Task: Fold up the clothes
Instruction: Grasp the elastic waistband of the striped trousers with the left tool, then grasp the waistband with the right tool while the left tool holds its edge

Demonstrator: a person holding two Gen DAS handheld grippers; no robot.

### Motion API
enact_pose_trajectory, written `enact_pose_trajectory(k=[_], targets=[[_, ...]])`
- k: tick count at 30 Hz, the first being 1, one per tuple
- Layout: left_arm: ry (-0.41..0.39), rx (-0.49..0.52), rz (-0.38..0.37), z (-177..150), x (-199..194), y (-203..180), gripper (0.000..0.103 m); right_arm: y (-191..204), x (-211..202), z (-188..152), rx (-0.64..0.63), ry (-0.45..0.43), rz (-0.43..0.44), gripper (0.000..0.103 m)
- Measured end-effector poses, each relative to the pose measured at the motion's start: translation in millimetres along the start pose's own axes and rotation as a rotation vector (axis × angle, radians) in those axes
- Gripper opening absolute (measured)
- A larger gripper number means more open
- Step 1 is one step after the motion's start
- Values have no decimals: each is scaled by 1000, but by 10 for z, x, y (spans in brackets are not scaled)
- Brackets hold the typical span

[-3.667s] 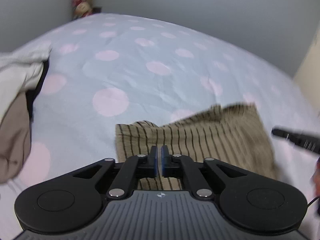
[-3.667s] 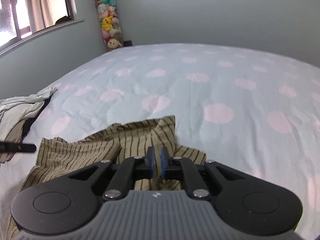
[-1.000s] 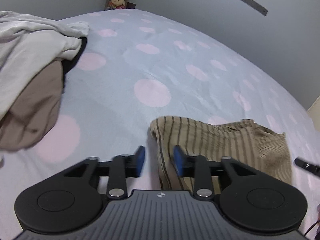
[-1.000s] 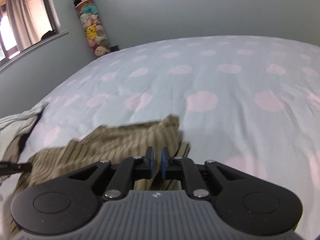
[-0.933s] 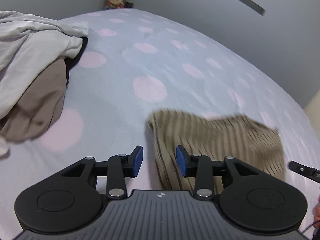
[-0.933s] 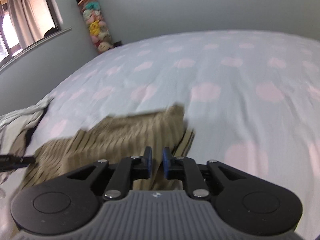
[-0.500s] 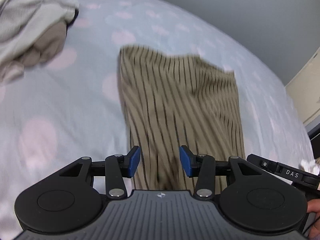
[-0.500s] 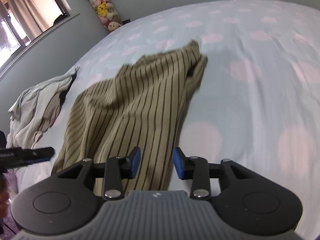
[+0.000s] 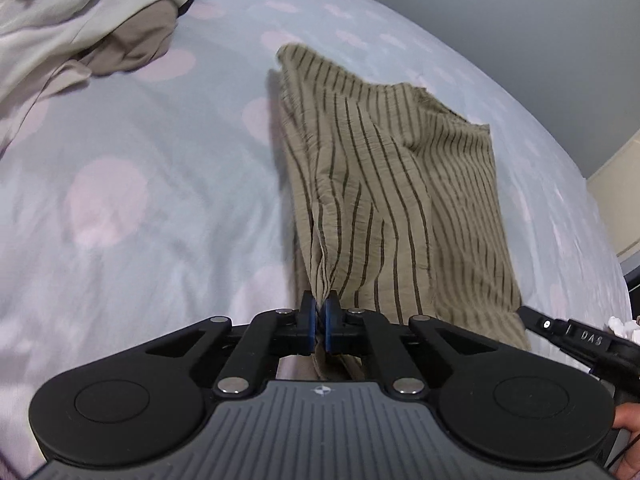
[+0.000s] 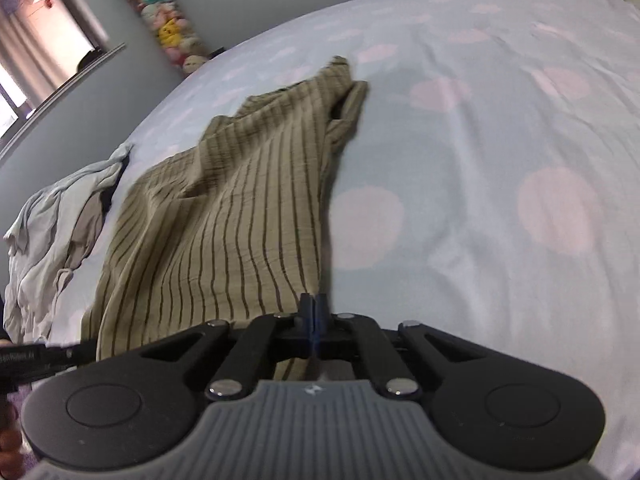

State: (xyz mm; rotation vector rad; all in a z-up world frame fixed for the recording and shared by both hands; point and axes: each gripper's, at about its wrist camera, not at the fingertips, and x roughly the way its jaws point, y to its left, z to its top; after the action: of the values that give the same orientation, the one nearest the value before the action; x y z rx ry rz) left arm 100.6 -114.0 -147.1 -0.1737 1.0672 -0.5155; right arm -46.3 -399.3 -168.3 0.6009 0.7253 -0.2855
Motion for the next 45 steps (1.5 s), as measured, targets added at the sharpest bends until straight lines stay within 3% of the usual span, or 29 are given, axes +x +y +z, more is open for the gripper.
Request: enact_pose_trajectory(k=[9, 11, 14, 15, 20, 21, 23, 25, 28, 31, 36, 41, 45], targets=[[-10, -12, -56, -60, -354, 48, 14, 111, -294, -53, -69, -37, 38, 13], [8, -23, -100, -111, -407, 30, 25, 175, -413, -124, -110, -41, 59, 17], [38, -5, -118, -229, -377, -63, 39, 272, -583, -258, -170, -54, 81, 33], [49, 4, -119, -271, -357, -99, 40, 302, -630, -309, -192, -61, 87, 33], [89, -22, -143, -364, -177, -122, 37, 402, -755, -529, -277, -67, 100, 34], [88, -23, -148, -370, -157, -125, 33, 409, -770, -566, -285, -65, 102, 35], [64, 13, -133, -375, -177, -173, 7, 408, -778, -611, -299, -66, 102, 37], [40, 46, -120, -379, -210, -217, 3, 408, -766, -621, -307, -70, 103, 37], [25, 65, -109, -370, -348, -234, 2, 415, -767, -621, -312, -75, 102, 37], [62, 85, -67, -392, -368, -211, 2, 452, -812, -651, -350, -87, 108, 37], [135, 70, -47, -475, -154, -98, 2, 667, -868, -758, -510, -87, 126, 37], [144, 64, -55, -472, -135, -47, 3, 903, -862, -837, -705, -40, 139, 37], [144, 64, -54, -479, -136, -45, 3, 1182, -810, -891, -988, 53, 150, 38]])
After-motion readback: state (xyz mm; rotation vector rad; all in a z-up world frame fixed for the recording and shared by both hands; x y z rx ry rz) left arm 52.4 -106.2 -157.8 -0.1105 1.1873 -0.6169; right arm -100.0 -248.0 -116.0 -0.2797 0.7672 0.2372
